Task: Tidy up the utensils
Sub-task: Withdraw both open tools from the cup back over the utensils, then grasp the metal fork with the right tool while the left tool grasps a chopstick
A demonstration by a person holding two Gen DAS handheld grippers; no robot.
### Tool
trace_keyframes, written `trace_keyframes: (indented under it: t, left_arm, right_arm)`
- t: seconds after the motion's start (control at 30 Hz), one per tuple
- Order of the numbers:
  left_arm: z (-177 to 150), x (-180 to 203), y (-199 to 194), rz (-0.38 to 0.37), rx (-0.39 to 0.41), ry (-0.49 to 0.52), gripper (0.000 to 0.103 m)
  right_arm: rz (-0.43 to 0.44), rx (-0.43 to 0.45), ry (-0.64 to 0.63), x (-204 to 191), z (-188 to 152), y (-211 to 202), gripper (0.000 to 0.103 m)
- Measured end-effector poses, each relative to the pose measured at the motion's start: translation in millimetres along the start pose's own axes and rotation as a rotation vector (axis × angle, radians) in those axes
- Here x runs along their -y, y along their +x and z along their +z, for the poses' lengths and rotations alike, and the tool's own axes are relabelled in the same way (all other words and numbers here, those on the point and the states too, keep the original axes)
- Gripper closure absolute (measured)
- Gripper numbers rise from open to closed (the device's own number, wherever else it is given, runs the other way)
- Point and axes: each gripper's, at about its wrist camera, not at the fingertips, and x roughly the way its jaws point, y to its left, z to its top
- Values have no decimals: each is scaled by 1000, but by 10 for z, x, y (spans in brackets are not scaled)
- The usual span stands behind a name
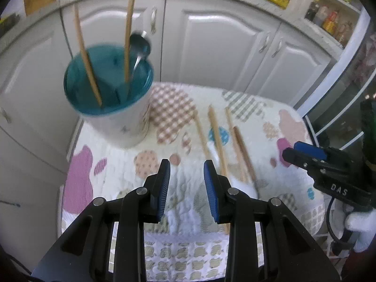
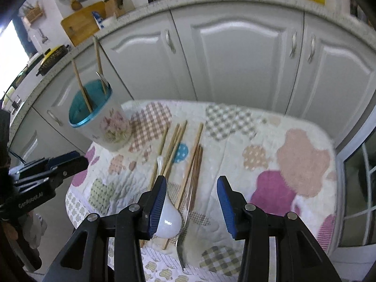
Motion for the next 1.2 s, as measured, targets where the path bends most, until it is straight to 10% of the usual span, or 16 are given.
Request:
trace_keyframes:
  t: [0.67, 1.2]
  left_arm:
    - [399, 265, 858, -96, -110, -35, 75]
    - [721, 402, 1442, -18, -167, -7, 78]
  right_arm:
    - [13, -188, 7, 195, 234, 1091, 77]
    - [27, -192, 20, 546, 181, 949, 82]
